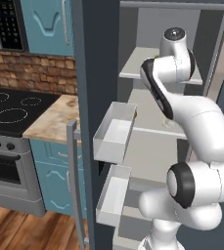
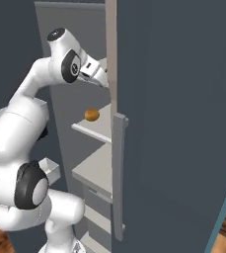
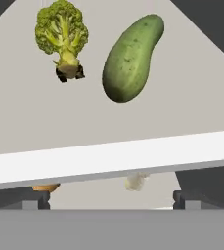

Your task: Take the cucumber and broccoli from the highest rack and move them to the second highest rack where the potato and garlic are located, to maximize freezer space. Close the freezer door after rearranging.

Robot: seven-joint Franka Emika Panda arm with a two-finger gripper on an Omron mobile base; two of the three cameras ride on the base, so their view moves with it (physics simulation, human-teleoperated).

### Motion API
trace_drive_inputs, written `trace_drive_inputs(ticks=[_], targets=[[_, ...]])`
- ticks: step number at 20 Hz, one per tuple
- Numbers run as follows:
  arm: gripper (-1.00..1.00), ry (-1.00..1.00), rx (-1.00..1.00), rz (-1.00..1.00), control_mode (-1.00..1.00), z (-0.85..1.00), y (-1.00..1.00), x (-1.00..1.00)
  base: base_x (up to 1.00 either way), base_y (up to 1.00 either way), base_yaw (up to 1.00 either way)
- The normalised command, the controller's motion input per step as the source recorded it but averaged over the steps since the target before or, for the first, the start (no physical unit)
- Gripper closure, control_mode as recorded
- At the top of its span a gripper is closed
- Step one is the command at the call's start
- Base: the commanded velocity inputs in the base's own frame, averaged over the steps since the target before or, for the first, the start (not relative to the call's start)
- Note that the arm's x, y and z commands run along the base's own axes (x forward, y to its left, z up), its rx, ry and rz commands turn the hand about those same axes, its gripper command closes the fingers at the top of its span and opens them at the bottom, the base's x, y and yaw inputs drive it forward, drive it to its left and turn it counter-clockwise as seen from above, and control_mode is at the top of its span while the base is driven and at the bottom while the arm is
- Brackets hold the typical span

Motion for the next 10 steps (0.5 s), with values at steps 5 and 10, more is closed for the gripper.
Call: trace_drive_inputs(ticks=[5, 10], targets=[[-1.0, 0.0, 0.0, 0.0, -1.0, 0.28, -0.34, 0.46, 0.0, 0.0, 0.0], [-1.0, 0.0, -0.03, 0.0, -1.0, 0.03, -0.23, 0.43, 0.0, 0.0, 0.0]])
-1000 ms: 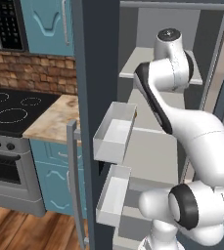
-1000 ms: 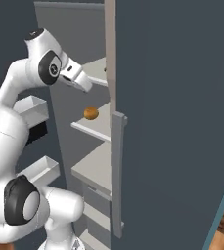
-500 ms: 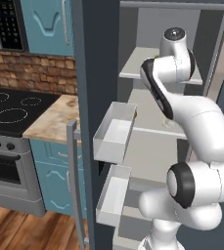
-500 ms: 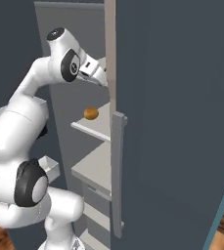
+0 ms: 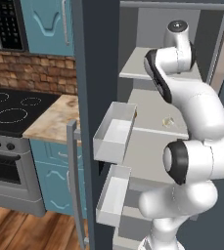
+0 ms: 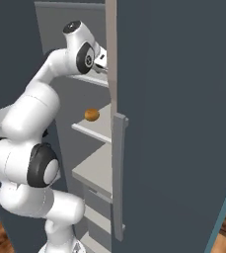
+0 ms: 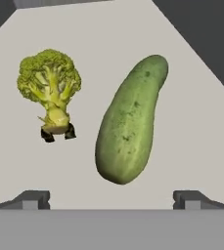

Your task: Take the cucumber and broccoli from the highest rack and move them to the second highest rack where the potato and garlic are located, to maximize freezer space. Close the freezer door after rearranging.

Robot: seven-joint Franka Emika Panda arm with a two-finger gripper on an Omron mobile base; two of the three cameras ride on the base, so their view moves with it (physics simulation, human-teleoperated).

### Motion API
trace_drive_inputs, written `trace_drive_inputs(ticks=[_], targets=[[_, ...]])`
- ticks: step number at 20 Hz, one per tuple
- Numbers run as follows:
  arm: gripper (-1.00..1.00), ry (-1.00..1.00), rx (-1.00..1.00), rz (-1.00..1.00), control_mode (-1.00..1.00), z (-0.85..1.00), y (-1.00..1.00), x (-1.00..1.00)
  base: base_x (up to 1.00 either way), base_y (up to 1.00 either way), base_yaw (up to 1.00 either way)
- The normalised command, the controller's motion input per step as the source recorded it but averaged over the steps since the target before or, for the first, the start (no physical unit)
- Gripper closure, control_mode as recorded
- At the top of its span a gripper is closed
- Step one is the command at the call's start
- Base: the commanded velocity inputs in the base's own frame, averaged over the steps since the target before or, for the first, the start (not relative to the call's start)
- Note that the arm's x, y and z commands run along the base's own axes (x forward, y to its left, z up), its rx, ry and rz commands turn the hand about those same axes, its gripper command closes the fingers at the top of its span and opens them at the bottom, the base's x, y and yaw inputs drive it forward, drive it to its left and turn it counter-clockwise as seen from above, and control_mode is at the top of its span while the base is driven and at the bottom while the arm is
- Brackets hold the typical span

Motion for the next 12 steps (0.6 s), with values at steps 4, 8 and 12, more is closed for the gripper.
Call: trace_drive_inputs(ticks=[4, 8, 12], targets=[[-1.0, 0.0, -0.05, 0.0, -1.0, -0.04, -0.08, 0.45, 0.0, 0.0, 0.0], [-1.0, 0.0, 0.0, 0.0, -1.0, -0.06, -0.14, 0.31, 0.0, 0.0, 0.0], [-1.0, 0.0, 0.0, -0.01, -1.0, -0.07, -0.13, 0.25, 0.0, 0.0, 0.0]])
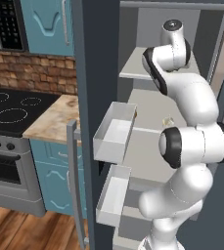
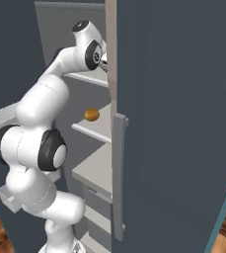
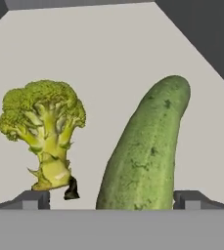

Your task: Take the cucumber and broccoli from the highest rack and move them to the second highest rack where the potato and garlic are located, to maximize freezer space. Close the freezer door after rearranging.

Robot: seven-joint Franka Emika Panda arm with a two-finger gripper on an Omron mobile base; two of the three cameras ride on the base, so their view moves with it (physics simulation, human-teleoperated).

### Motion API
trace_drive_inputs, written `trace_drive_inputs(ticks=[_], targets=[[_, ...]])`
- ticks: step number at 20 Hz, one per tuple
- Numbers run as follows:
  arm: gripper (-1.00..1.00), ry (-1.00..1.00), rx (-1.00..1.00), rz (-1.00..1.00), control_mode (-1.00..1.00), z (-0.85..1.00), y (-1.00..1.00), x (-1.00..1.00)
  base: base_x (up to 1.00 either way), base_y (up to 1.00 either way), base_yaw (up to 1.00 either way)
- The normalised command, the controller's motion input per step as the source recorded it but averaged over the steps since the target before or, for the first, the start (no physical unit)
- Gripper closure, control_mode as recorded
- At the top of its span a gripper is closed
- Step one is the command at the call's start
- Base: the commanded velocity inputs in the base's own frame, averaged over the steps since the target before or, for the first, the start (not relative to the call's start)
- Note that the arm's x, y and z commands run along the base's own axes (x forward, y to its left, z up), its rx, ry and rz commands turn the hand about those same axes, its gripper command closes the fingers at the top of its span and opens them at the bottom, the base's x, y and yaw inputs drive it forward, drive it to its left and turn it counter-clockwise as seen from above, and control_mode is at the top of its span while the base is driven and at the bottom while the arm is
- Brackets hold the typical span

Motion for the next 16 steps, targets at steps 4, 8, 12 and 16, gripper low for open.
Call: trace_drive_inputs(ticks=[4, 8, 12, 16], targets=[[-1.0, -0.03, 0.0, -0.02, -1.0, -0.09, -0.22, 0.08, 0.0, 0.0, 0.0], [-1.0, -0.07, 0.0, -0.12, -1.0, -0.08, -0.25, 0.0, 0.0, 0.0, 0.0], [-1.0, -0.01, 0.0, -0.15, -1.0, -0.1, -0.23, 0.0, 0.0, 0.0, 0.0], [-1.0, 0.0, -0.05, -0.11, -1.0, -0.19, -0.09, 0.0, 0.0, 0.0, 0.0]])
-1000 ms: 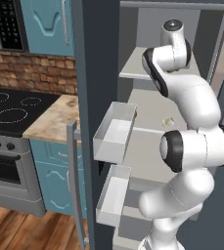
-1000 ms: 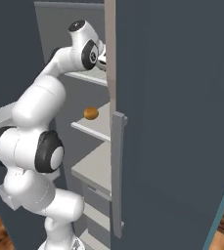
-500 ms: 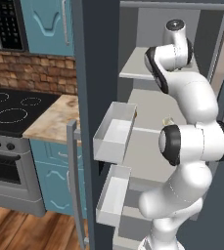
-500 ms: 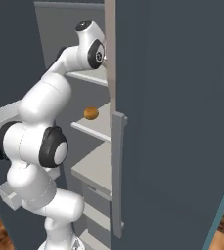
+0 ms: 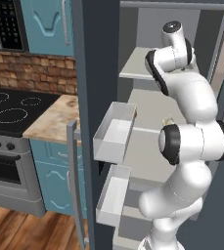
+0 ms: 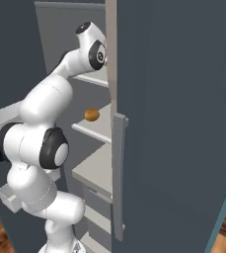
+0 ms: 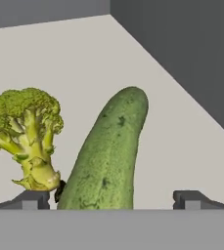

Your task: Take the cucumber and broccoli from the highest rack and move them to the second highest rack where the potato and garlic are located, to maximize freezer space. Close the freezer door after rearranging.

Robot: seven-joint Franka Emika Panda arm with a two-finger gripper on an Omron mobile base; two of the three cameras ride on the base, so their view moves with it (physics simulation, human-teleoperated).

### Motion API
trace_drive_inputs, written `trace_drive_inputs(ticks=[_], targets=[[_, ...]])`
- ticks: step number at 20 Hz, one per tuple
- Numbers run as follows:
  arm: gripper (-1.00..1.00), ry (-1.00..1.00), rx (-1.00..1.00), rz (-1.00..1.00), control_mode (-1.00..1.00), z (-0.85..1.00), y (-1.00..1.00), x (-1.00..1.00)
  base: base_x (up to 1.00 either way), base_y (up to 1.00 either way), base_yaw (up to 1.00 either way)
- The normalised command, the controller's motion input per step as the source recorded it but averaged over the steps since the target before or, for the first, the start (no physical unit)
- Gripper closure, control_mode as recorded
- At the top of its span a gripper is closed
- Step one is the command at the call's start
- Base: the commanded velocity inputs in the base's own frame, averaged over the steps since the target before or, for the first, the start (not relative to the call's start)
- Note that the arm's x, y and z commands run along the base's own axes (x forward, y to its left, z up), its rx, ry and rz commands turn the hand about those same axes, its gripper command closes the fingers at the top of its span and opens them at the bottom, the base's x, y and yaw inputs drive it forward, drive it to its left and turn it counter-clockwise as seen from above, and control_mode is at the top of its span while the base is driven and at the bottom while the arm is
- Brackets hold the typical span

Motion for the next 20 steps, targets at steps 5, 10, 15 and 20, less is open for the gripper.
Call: trace_drive_inputs(ticks=[5, 10, 15, 20], targets=[[1.0, 0.0, -0.09, -0.02, -1.0, -0.34, -0.06, 0.0, 0.0, 0.0, 0.0], [1.0, -0.05, 0.0, 0.0, -1.0, -0.33, -0.14, 0.0, 0.0, 0.0, 0.0], [1.0, -0.28, 0.0, 0.0, -1.0, -0.06, -0.04, -0.16, 0.0, 0.0, 0.0], [1.0, -0.25, 0.0, 0.12, -1.0, -0.15, 0.27, -0.52, 0.0, 0.0, 0.0]])
